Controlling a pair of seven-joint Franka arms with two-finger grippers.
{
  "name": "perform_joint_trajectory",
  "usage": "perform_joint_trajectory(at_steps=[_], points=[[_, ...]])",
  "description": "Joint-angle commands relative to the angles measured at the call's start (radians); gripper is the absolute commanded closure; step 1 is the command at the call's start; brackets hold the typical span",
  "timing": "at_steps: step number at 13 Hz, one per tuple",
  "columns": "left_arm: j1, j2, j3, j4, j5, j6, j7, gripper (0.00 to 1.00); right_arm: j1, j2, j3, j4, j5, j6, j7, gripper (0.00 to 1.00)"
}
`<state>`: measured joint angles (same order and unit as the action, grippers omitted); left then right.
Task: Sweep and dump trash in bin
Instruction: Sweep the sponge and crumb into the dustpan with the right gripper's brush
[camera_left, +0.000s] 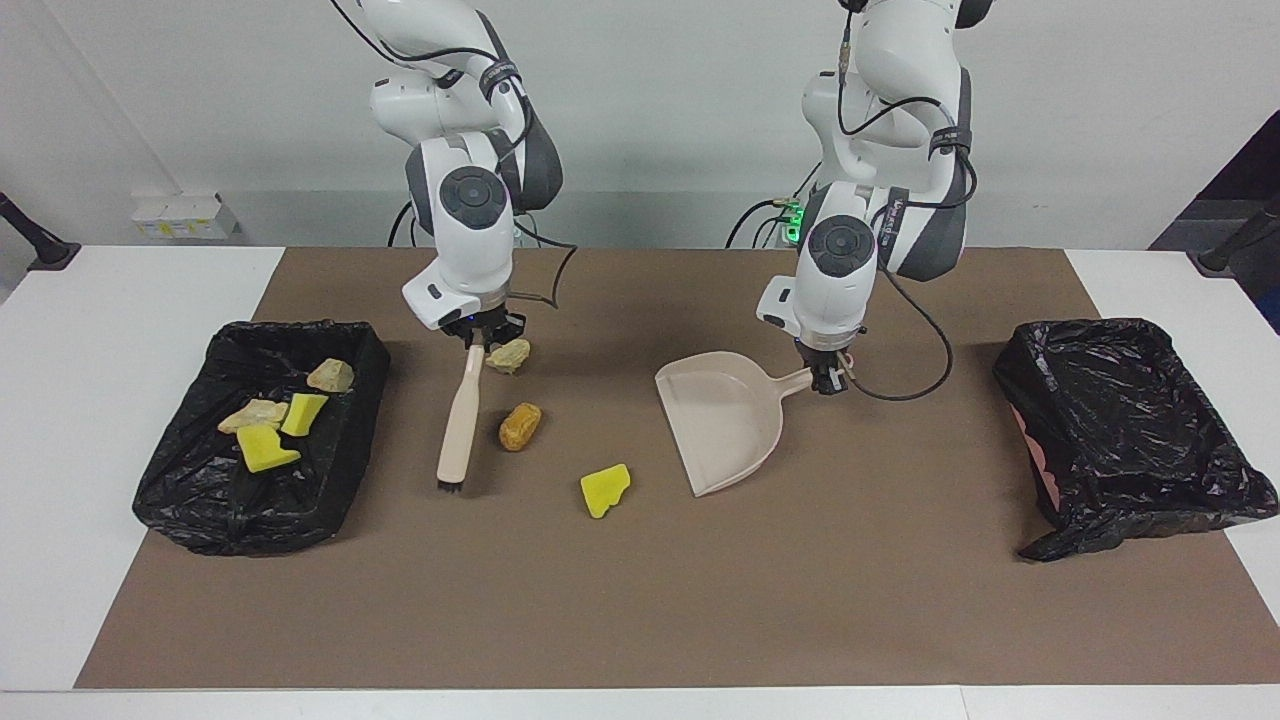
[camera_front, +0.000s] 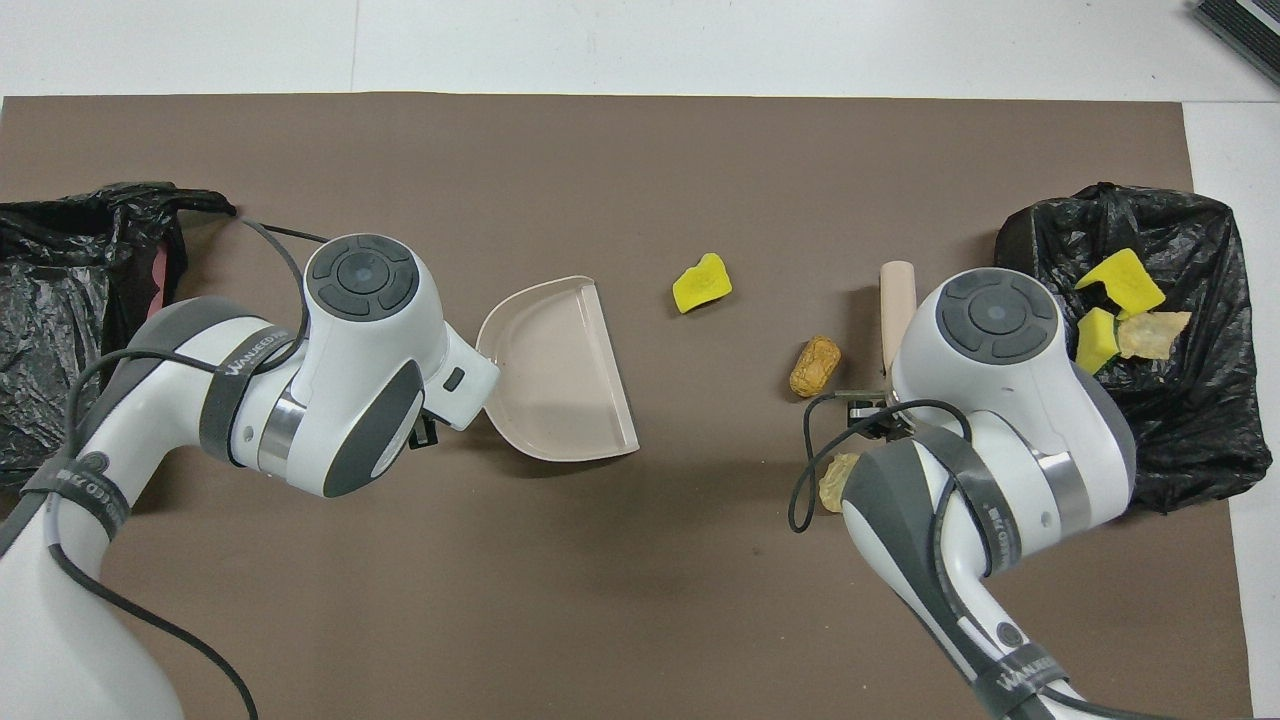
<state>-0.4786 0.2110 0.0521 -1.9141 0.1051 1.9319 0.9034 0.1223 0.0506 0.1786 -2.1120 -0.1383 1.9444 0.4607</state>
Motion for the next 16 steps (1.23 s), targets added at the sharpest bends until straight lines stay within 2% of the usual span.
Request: perform_joint_trajectory(at_steps=[1,4,8,11,15,16], points=[[0.001,-0.033,0.003,-0.043,0.015,0.018,-0.009,1.00,0.055,0.014,0.009,-0.026,0.069,0.097,-0.023,1.00],[0.001,-0.032,0.003,-0.043,0.015,0.021,-0.011,1.00,0.112,0.066,0.010,0.001,0.078,0.157,-0.027,1.00],[0.003,-0.032,0.003,-0.043,0.015,0.024,-0.011,1.00,0.181,0.176,0.015,0.127,0.109,0.195,-0.028,1.00],[0.003,-0.032,0.003,-0.043,0.015,0.022,-0.009,1.00,0.250,0.173,0.036,0.139,0.140,0.208,-0.042,1.00],[0.005,-0.032,0.003,-0.043,0.015,0.022,-0.009,1.00,0.255,0.149,0.178,0.138,0.204,0.202,-0.060,1.00],[0.005,-0.032,0.003,-0.043,0.015,0.024,-0.009,1.00,0.255,0.141,0.189,0.142,0.204,0.194,-0.059,1.00]])
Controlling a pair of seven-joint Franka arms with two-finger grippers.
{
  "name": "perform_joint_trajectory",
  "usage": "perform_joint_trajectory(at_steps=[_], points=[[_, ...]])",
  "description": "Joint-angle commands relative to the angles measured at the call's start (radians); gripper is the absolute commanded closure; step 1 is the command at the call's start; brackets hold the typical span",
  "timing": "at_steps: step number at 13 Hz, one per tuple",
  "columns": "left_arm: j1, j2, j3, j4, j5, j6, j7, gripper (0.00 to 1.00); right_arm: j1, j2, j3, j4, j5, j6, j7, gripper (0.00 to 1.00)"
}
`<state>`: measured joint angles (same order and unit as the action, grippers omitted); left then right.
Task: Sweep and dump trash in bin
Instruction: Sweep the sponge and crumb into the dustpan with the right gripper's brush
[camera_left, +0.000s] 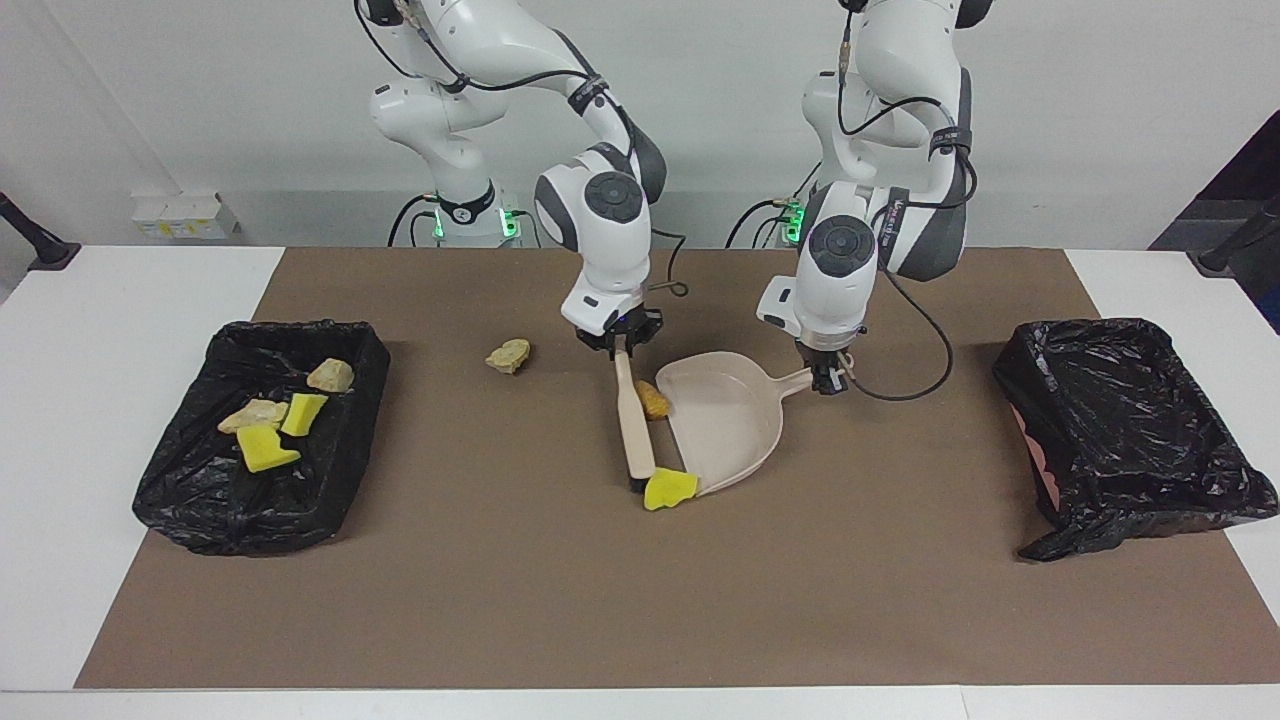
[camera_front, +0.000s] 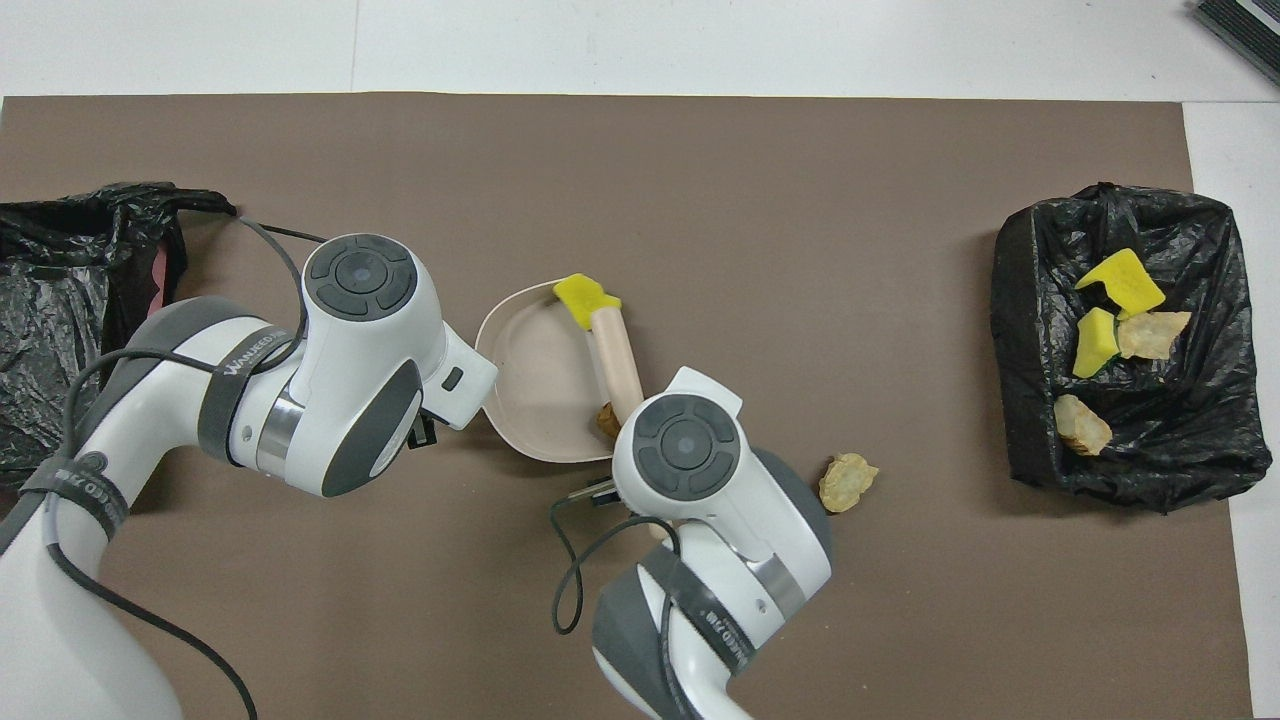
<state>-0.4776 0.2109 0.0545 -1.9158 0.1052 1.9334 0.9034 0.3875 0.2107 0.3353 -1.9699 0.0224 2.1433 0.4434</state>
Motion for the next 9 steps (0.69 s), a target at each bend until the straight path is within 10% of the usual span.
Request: perform_joint_trajectory(at_steps=[1,9], points=[[0.004,-0.031,0.001,-0.042,0.014,0.022,-0.009,1.00,-0.012,-0.028,0.034,0.015,0.047,-0.019,-0.042,1.00],[0.005,-0.031,0.001,-0.042,0.013,0.025,-0.006,1.00,-0.146,-0.180,0.027,0.022,0.064,-0.235,-0.041,1.00]])
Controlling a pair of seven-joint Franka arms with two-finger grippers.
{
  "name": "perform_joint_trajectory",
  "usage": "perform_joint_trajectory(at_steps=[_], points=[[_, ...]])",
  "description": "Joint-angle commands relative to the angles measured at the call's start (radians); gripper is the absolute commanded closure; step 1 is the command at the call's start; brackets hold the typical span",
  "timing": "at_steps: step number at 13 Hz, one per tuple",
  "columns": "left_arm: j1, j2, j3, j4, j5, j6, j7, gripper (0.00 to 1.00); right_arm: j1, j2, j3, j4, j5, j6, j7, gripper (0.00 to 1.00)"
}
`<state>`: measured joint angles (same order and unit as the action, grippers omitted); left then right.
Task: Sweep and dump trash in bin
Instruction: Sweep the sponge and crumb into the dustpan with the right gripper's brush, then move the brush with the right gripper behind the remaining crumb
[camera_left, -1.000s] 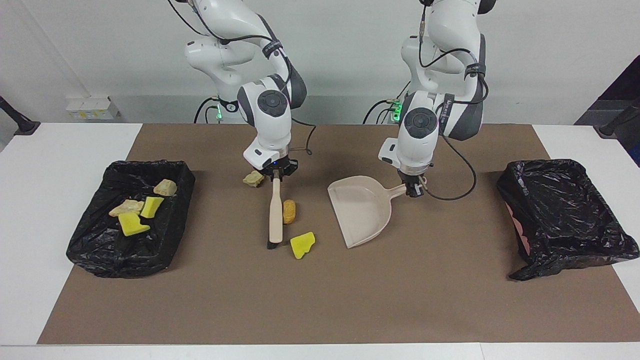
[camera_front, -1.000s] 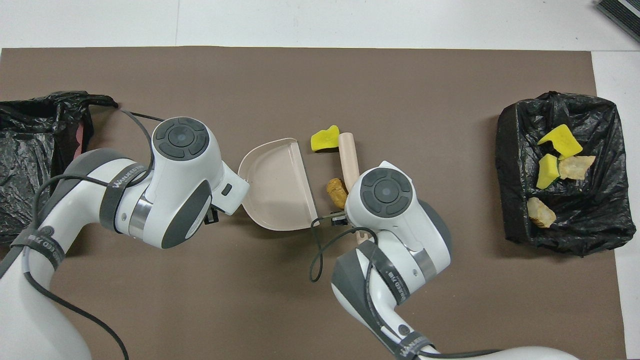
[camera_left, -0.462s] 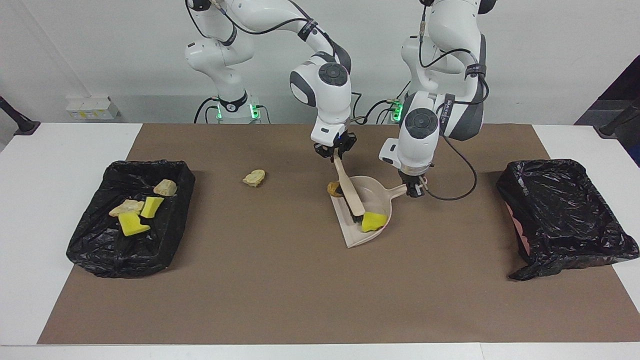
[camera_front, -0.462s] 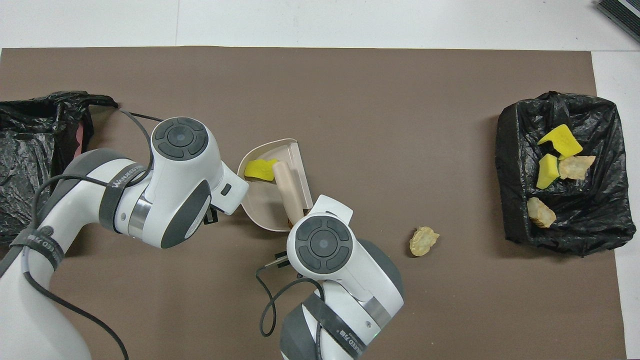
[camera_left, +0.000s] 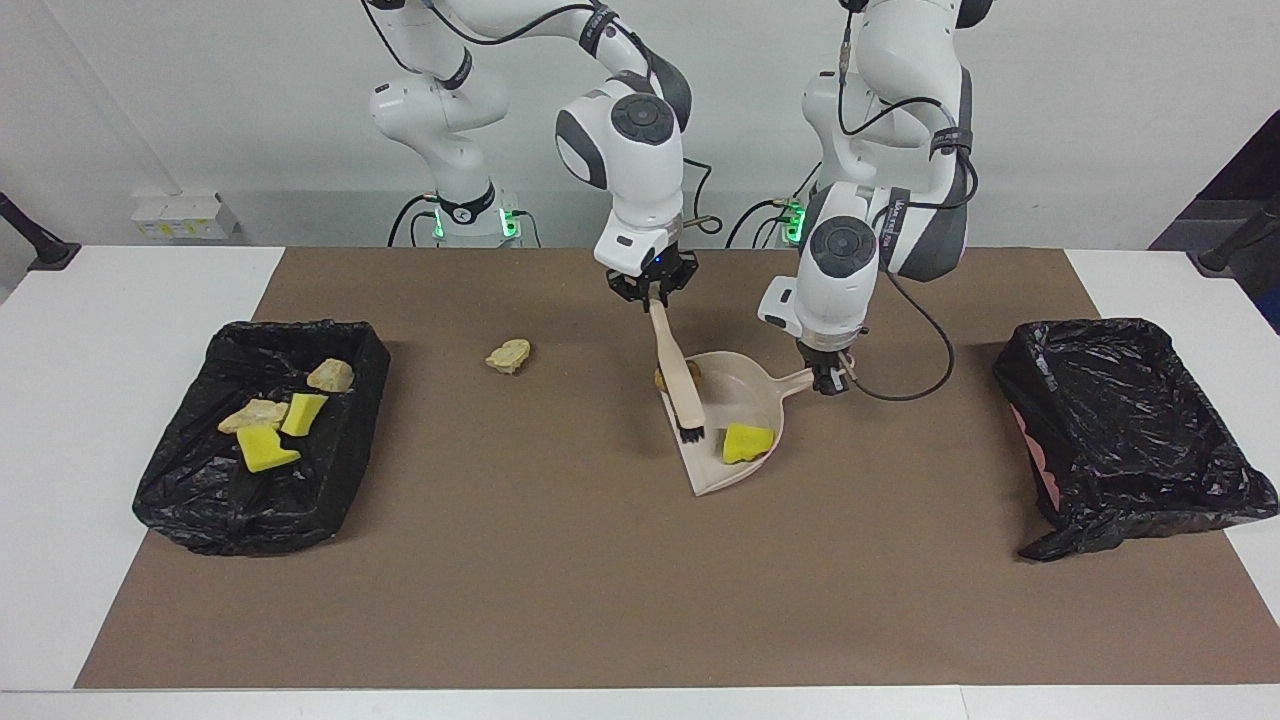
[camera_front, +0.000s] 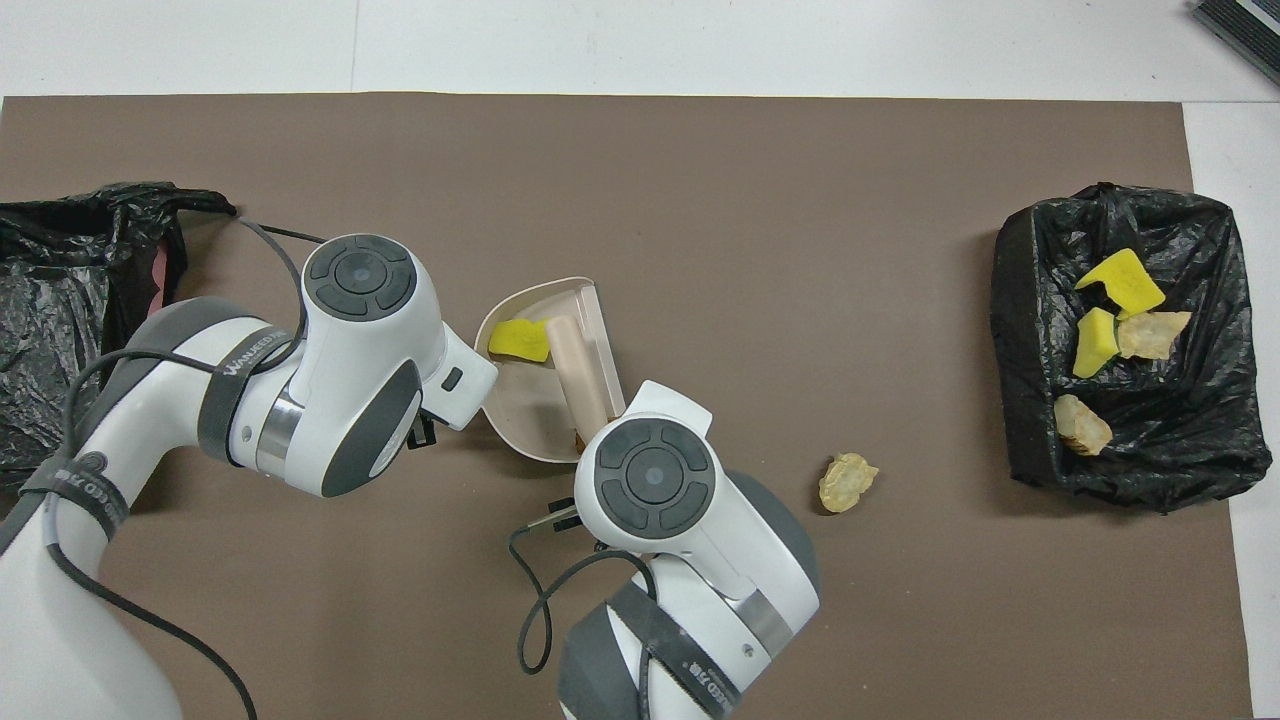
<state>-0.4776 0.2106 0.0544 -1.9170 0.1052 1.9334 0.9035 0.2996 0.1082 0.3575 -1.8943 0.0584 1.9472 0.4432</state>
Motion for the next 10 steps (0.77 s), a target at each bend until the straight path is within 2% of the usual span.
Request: perform_joint_trajectory(at_steps=[1,5,8,10], points=[[0.005,-0.031,0.001,-0.040,0.011,0.029,-0.008,1.00,-0.080,-0.100,0.003,-0.075,0.024,-0.042,-0.041,1.00],[0.005,-0.031,0.001,-0.040,0.011,0.030,-0.008,1.00,-0.148,-0.145,0.000,-0.143,0.008,-0.054,-0.029,1.00],[0.005,-0.031,0.001,-0.040,0.011,0.030,-0.008,1.00,-0.220,-0.247,0.001,-0.241,0.008,-0.086,-0.035,1.00],[0.005,-0.031,0.001,-0.040,0.011,0.032,-0.006,1.00,-0.232,-0.330,0.000,-0.328,0.006,-0.087,-0.037,1.00]])
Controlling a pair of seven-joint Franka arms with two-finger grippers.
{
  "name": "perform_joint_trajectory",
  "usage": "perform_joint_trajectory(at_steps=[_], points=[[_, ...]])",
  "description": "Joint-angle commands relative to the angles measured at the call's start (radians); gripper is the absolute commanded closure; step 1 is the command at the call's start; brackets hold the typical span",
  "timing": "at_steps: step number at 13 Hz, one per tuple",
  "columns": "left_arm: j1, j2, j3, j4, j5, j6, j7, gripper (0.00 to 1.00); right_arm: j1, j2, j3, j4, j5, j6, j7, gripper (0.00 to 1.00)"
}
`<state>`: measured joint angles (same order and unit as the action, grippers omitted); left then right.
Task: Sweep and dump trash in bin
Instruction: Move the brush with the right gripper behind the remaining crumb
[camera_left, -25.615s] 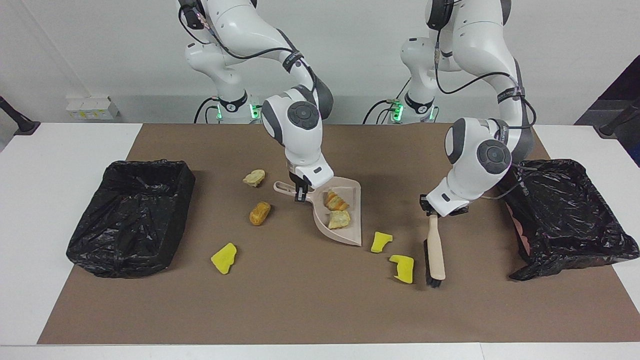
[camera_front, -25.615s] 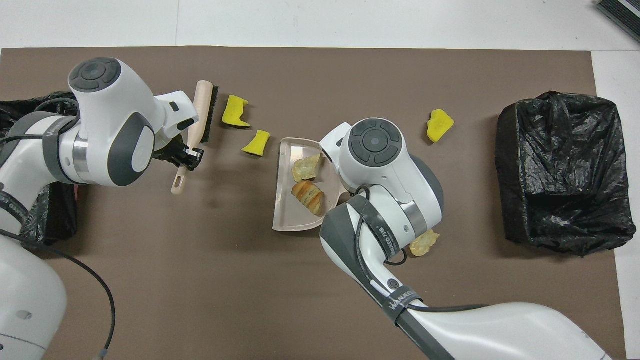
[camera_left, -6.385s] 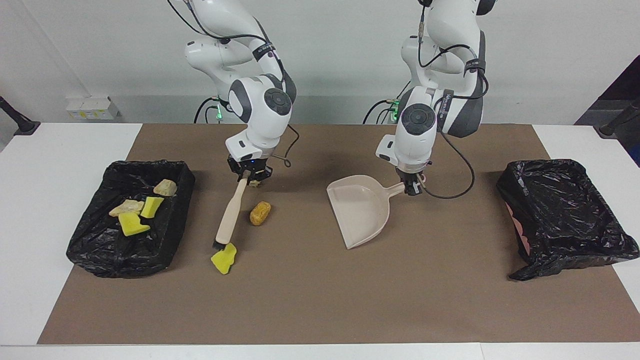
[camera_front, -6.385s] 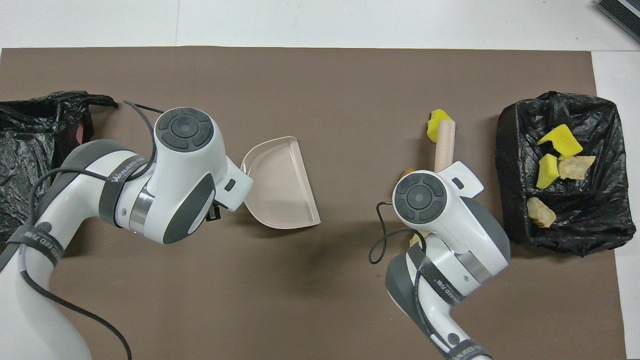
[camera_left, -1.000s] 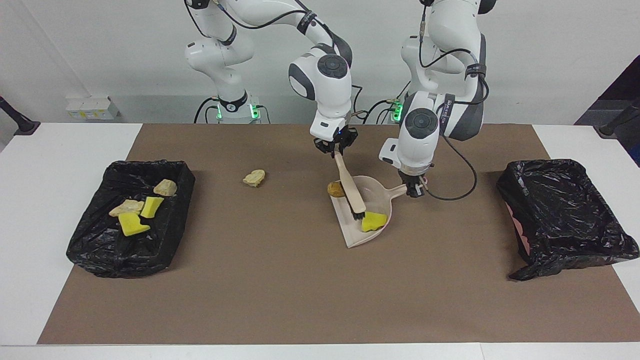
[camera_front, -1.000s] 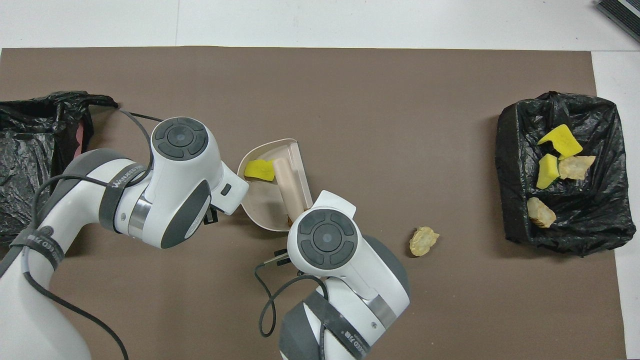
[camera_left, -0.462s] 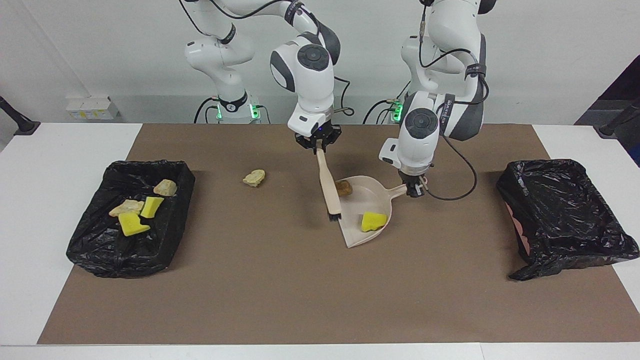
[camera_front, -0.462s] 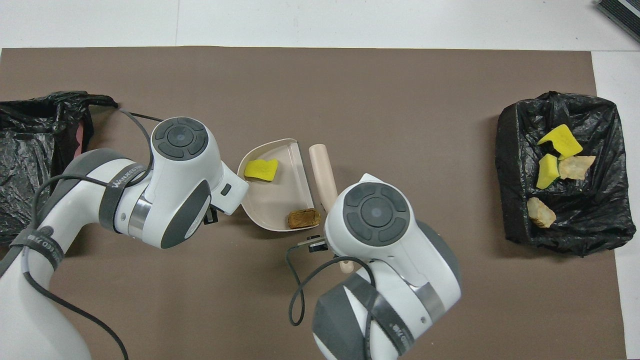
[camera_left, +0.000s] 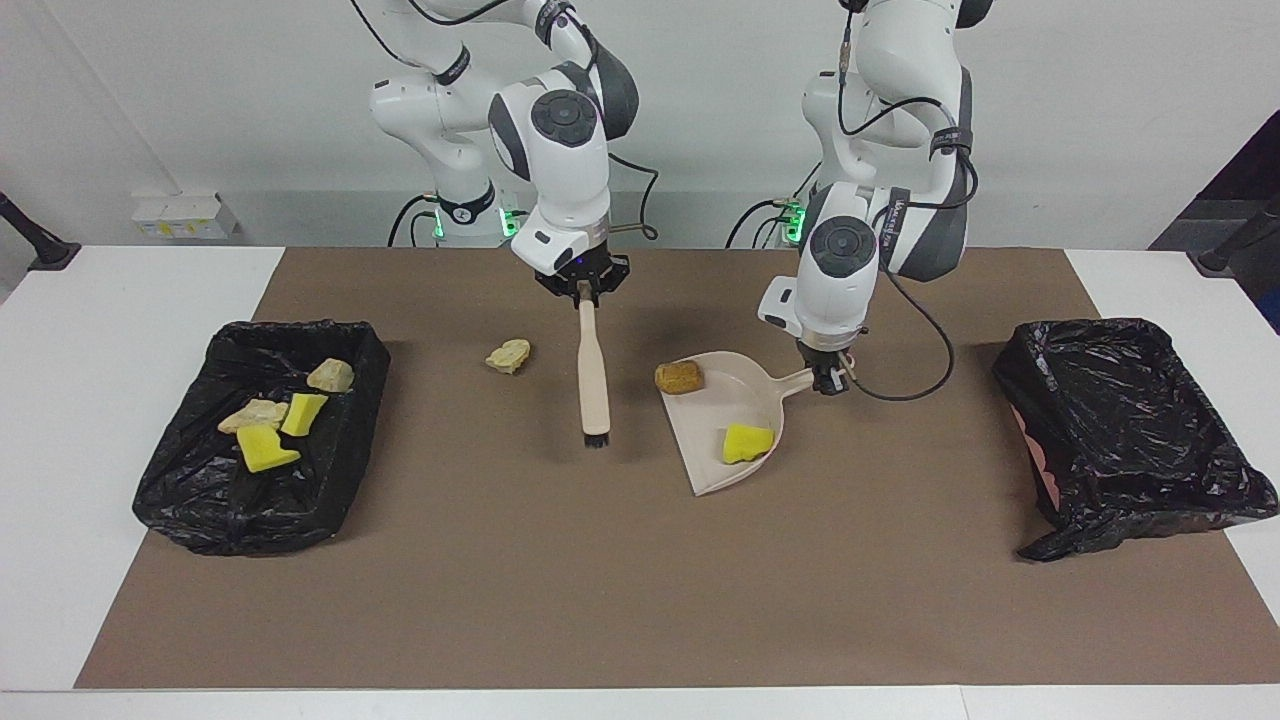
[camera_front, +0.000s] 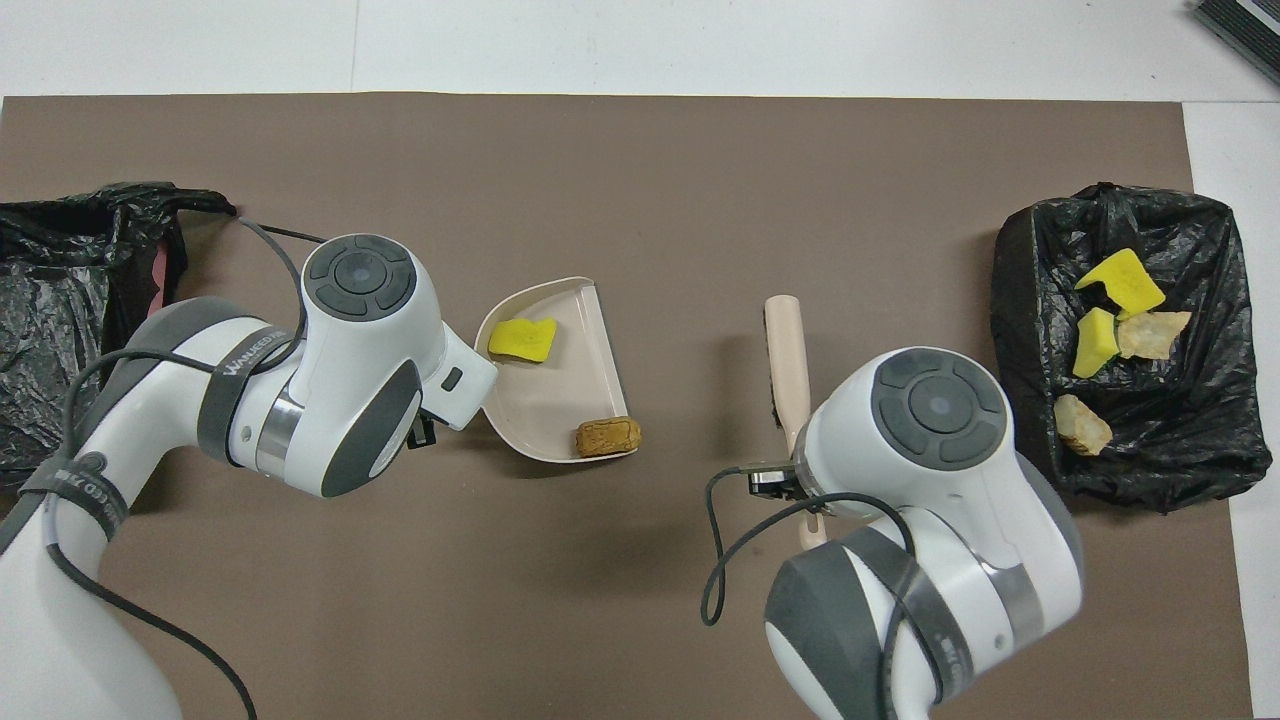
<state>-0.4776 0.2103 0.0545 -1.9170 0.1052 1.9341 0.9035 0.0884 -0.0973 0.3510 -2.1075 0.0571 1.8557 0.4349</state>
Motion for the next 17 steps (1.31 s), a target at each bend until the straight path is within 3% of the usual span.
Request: perform_joint_trajectory(at_steps=[1,8,12,15,17], points=[[0.005,-0.031,0.001,-0.040,0.011,0.032,-0.006,1.00,-0.057,-0.159,0.006,-0.152,0.001,0.005,-0.036,1.00],[0.005,-0.031,0.001,-0.039,0.011,0.036,-0.005,1.00,-0.236,-0.283,0.006,-0.299,-0.032,-0.027,-0.128,1.00],[0.004,-0.031,0.001,-0.039,0.011,0.034,-0.002,1.00,-0.153,-0.380,0.014,-0.402,0.030,-0.090,-0.023,1.00],[0.004,-0.031,0.001,-0.039,0.011,0.036,-0.002,1.00,-0.018,-0.365,0.016,-0.442,0.099,-0.063,0.117,1.00],[0.005,-0.031,0.001,-0.039,0.011,0.036,-0.002,1.00,0.020,-0.320,0.017,-0.442,0.113,-0.026,0.133,1.00]])
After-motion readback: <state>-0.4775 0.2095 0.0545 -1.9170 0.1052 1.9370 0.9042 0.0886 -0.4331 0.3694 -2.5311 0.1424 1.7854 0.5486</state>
